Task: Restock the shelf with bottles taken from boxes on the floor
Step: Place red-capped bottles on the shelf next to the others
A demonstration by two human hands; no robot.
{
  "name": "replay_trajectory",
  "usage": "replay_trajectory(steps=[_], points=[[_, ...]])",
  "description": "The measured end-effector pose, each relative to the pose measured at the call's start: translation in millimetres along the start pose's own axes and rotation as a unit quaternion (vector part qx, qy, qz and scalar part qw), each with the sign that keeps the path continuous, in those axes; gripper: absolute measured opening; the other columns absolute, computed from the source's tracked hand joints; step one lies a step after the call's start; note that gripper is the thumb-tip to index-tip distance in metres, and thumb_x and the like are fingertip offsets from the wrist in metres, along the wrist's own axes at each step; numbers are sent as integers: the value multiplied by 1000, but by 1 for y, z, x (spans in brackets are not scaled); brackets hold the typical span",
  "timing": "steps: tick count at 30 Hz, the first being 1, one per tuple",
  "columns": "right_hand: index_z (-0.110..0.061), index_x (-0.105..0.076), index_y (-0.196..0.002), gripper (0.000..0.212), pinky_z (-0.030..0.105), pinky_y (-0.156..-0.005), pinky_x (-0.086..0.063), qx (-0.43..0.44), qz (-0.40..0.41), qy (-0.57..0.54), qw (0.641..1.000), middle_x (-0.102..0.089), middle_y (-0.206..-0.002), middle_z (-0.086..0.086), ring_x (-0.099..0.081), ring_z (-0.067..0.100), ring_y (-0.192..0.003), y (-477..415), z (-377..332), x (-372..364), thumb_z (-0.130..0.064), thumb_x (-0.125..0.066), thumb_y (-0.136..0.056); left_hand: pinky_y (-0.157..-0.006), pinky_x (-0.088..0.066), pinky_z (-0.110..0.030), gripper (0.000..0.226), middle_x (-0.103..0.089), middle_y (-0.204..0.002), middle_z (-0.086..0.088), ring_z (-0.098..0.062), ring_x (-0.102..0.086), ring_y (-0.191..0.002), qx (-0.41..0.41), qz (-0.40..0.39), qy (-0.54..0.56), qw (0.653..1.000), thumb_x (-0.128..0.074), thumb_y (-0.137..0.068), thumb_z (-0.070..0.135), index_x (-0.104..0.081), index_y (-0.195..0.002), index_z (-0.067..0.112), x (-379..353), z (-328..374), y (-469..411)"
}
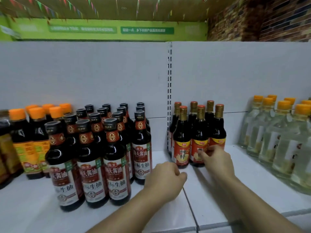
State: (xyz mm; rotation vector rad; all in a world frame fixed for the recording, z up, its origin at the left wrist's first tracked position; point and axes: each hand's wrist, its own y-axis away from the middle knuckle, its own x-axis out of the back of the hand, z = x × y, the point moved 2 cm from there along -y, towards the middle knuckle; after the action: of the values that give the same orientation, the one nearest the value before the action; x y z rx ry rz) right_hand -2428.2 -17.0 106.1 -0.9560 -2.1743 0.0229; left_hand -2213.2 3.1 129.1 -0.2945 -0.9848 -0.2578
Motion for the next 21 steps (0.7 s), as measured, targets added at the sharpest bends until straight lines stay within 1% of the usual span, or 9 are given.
replay_trajectory(steps=[2,4,6,7,9,12,16,19,21], points=[[-22,-72,-93,25,39,-75,-54,-11,-8,8,1000,-74,-93,3,-64,28,-83,2,-3,2,-46,-67,-91,-76,-59,-40,37,-70,-83,0,-21,-67,-80,11,5,37,999,-55,-92,54,-66,-88,20,5,-11,6],[-23,-72,-91,28,40,-76,-57,-16,-18,6,1000,-74,-90,0,-65,23,-80,8,-6,5,-50,-64,-90,-71,-58,-37,33,-69,-82,4,-17,-67,-78,20,11,93,995,-56,-91,59,-64,-90,27,8,-21,10],[-25,-72,-103,32,40,-80,-56,-14,-31,-19,999,-74,-97,-3,-66,20,-86,18,-9,7,-53,-64,-90,-64,-51,-32,30,-66,-86,9,-14,-65,-79,26,14,161,987,-58,-90,63,-62,-97,34,12,-30,14],[-25,-72,-109,35,38,-81,-54,-9,-39,-36,999,-73,-102,-3,-66,20,-90,24,-13,7,-54,-66,-91,-64,-48,-30,31,-65,-89,10,-13,-65,-80,28,16,200,979,-59,-89,63,-62,-101,35,14,-33,18],[-20,-73,-114,40,34,-80,-49,6,-64,-76,995,-73,-105,-4,-66,17,-93,42,-25,9,-53,-67,-92,-71,-52,-32,33,-65,-94,10,-14,-68,-85,33,25,269,962,-62,-89,62,-61,-106,33,20,-41,23],[-19,-73,-116,40,37,-80,-55,16,-107,-130,986,-74,-107,-3,-70,18,-95,80,-48,11,-52,-66,-94,-89,-57,-42,38,-64,-102,10,-18,-68,-94,39,41,326,944,-63,-90,61,-60,-112,30,30,-53,37],[-23,-70,-108,26,26,-67,-50,5,-146,-189,971,-72,-110,-3,-70,16,-94,142,-85,24,-45,-66,-97,-88,-57,-45,37,-68,-107,6,-18,-68,-98,34,52,361,930,-60,-91,62,-60,-111,31,48,-70,63],[-19,-69,-114,33,32,-72,-55,-5,-145,-197,970,-71,-110,-2,-72,17,-92,188,-104,34,-47,-65,-97,-87,-58,-45,34,-69,-107,8,-17,-67,-98,26,53,373,926,-62,-91,63,-62,-105,31,62,-85,93],[-20,-70,-113,34,43,-82,-58,-14,-144,-185,972,-72,-109,-3,-73,16,-91,216,-113,41,-49,-65,-96,-89,-58,-47,32,-67,-106,10,-17,-67,-98,19,53,381,923,-62,-91,62,-62,-103,32,73,-92,114]])
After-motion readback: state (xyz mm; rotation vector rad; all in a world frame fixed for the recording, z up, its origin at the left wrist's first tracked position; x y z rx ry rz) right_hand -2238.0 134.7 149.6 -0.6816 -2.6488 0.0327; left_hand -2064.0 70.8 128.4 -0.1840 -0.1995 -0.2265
